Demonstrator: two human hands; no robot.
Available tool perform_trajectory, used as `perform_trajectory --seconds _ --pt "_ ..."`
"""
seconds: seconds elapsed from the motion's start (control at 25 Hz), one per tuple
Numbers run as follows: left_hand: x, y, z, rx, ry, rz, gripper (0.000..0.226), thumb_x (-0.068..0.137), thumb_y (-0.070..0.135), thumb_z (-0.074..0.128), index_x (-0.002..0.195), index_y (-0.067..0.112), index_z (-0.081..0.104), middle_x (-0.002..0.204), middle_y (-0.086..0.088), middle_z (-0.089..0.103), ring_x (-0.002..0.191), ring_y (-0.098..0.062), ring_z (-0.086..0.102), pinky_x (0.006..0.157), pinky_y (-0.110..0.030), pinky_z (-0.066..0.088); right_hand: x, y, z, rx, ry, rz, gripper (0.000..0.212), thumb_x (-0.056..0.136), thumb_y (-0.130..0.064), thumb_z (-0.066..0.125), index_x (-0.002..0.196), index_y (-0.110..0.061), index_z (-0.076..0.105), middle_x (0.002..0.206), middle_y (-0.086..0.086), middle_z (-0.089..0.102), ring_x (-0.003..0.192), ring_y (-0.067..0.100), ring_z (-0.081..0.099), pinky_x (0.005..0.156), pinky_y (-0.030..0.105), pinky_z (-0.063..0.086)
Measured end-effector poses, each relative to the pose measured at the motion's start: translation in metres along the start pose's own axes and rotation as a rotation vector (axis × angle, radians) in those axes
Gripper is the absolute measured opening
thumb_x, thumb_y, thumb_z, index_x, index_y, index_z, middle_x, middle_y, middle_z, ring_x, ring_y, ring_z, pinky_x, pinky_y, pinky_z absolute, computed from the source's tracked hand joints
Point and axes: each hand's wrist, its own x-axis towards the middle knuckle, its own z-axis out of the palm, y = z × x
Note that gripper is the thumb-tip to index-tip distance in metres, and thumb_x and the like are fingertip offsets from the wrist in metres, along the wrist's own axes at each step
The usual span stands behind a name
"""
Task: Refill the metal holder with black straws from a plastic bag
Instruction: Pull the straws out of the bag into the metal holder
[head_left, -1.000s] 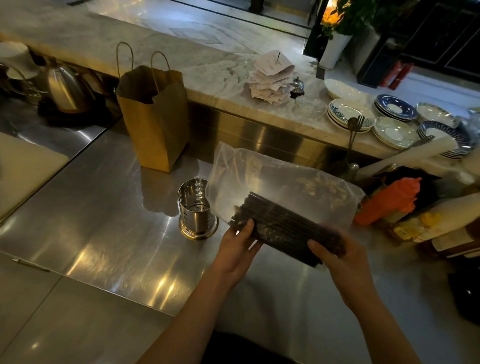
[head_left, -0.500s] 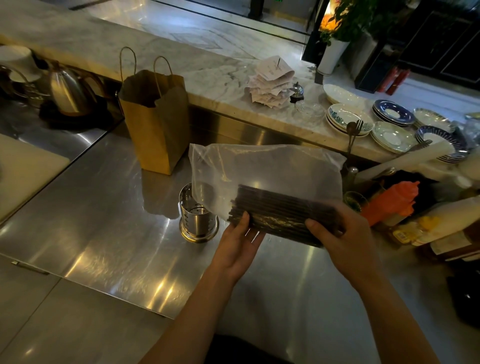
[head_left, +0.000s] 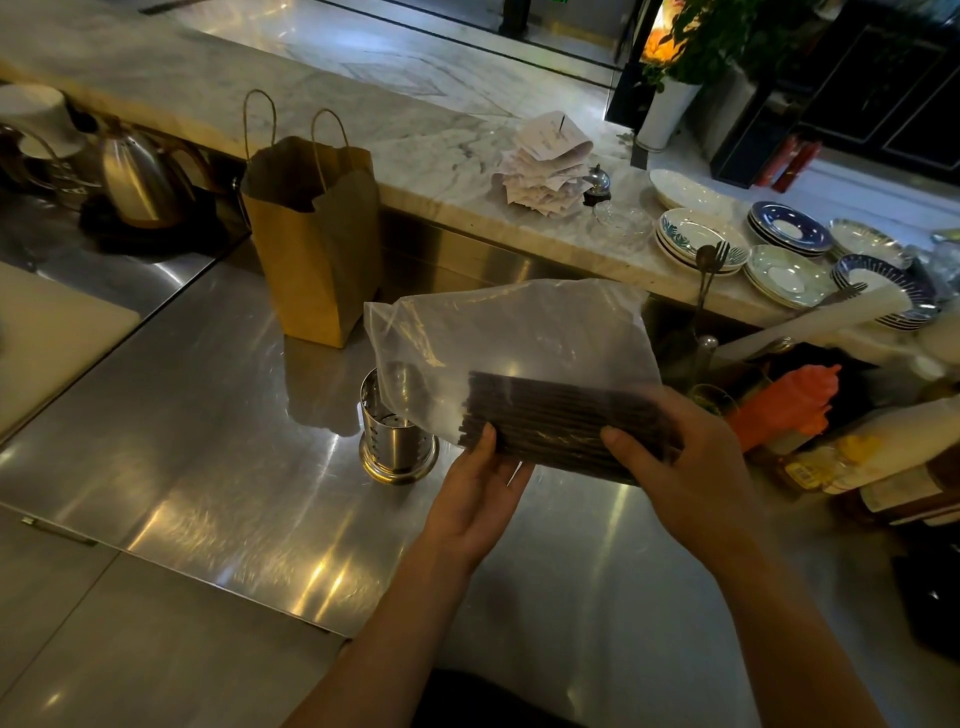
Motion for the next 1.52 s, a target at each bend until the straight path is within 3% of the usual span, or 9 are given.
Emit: perform_trajectory --seconds 0.32,0.68,0.8,0.96,1.24,1.4,1.52 --pt "-0.003 0.000 0.004 -0.052 0.017 -0.032 0.027 0.099 0.018 0.048 0.118 0.005 0.062 0.119 -0.017 0.069 0.112 -0.026 0.067 0.092 -0.038 0.057 0.002 -0.010 -0.001 -0.025 0.020 0.024 0.029 0.087 -0.017 0.064 0.115 -0.023 0.059 0.095 -0.021 0.056 0.089 -0.014 0.055 0.068 0.004 0.046" --pt "-0.001 -0.002 0.005 -0.113 0.031 -0.057 0.036 0.093 0.018 0.054 0.125 0.002 0.059 0.129 -0.021 0.063 0.117 -0.028 0.064 0.095 -0.040 0.055 0.004 -0.020 0.003 -0.079 0.008 -0.028 0.032 0.088 -0.020 0.062 0.115 -0.035 0.054 0.093 -0.022 0.056 0.089 -0.013 0.054 0.067 0.007 0.044" --pt "-0.002 -0.001 0.008 -0.122 0.016 -0.048 0.038 0.094 0.018 0.053 0.128 0.002 0.057 0.130 -0.020 0.062 0.122 -0.028 0.061 0.097 -0.040 0.053 0.007 -0.026 0.002 -0.083 0.011 -0.064 0.032 0.087 -0.021 0.062 0.111 -0.039 0.051 0.090 -0.026 0.054 0.090 -0.018 0.053 0.070 0.002 0.043" --pt "-0.002 0.000 0.009 -0.131 0.032 -0.052 0.033 0.091 0.018 0.053 0.118 0.001 0.062 0.124 -0.020 0.066 0.119 -0.027 0.061 0.098 -0.043 0.050 0.013 -0.025 0.005 -0.137 -0.012 -0.077 0.028 0.090 -0.021 0.060 0.110 -0.039 0.052 0.090 -0.024 0.054 0.087 -0.013 0.054 0.066 0.005 0.043" --pt "0.001 0.005 0.013 -0.124 0.039 -0.024 0.034 0.091 0.020 0.054 0.118 0.001 0.062 0.118 -0.019 0.069 0.110 -0.027 0.068 0.098 -0.042 0.051 0.018 -0.023 0.006 -0.106 -0.012 -0.086 0.024 0.089 -0.024 0.059 0.110 -0.033 0.057 0.090 -0.023 0.055 0.092 -0.017 0.052 0.073 0.001 0.042" --pt "-0.003 0.008 0.018 -0.156 0.007 -0.036 0.033 0.091 0.020 0.053 0.101 -0.002 0.075 0.115 -0.021 0.070 0.107 -0.029 0.069 0.093 -0.041 0.055 0.022 -0.027 0.005 -0.102 0.005 -0.103 0.022 0.090 -0.022 0.061 0.110 -0.029 0.059 0.089 -0.022 0.056 0.089 -0.019 0.052 0.073 -0.001 0.040" --pt "-0.002 0.011 0.022 -0.174 -0.001 -0.017 0.033 0.091 0.019 0.054 0.108 -0.003 0.072 0.119 -0.021 0.068 0.108 -0.029 0.069 0.089 -0.041 0.057 0.028 -0.033 0.006 -0.102 0.015 -0.125 0.021 0.091 -0.024 0.061 0.110 -0.030 0.058 0.088 -0.025 0.055 0.090 -0.017 0.054 0.072 -0.001 0.041"
